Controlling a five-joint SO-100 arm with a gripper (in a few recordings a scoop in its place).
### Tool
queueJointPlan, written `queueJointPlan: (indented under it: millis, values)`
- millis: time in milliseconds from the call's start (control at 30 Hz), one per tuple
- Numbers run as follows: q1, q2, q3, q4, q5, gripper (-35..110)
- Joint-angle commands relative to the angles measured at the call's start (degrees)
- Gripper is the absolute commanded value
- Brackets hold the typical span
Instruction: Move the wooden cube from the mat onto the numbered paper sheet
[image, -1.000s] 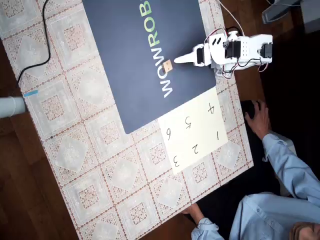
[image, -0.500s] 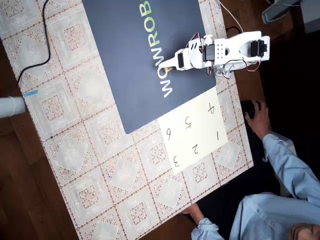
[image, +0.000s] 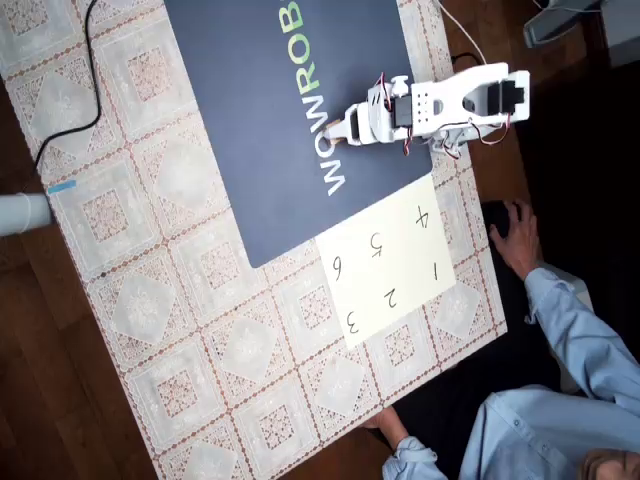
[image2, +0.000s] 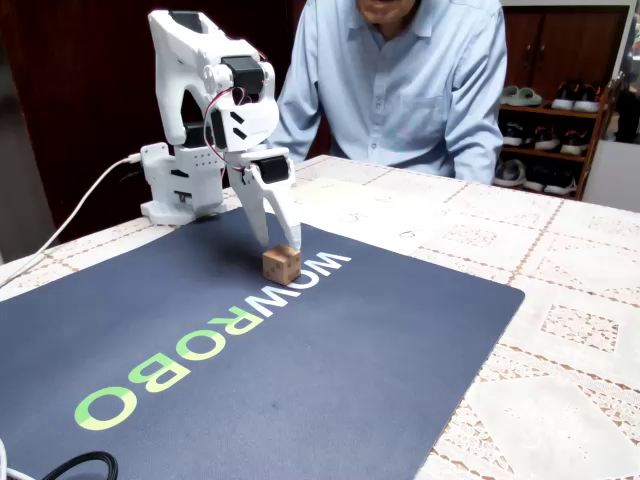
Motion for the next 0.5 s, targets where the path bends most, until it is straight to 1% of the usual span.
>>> queueJointPlan:
  millis: [0, 267, 367, 467]
  values:
    - [1.05, -2.46, -4.75, 2.20, -0.88, 28]
    - [2.72, -10.46, -12.13, 3.78, -1.93, 26]
    - [2.11, -12.39, -14.59, 5.19, -3.43, 11]
    - [1.76, -14.33, -16.61, 6.68, -4.13, 6]
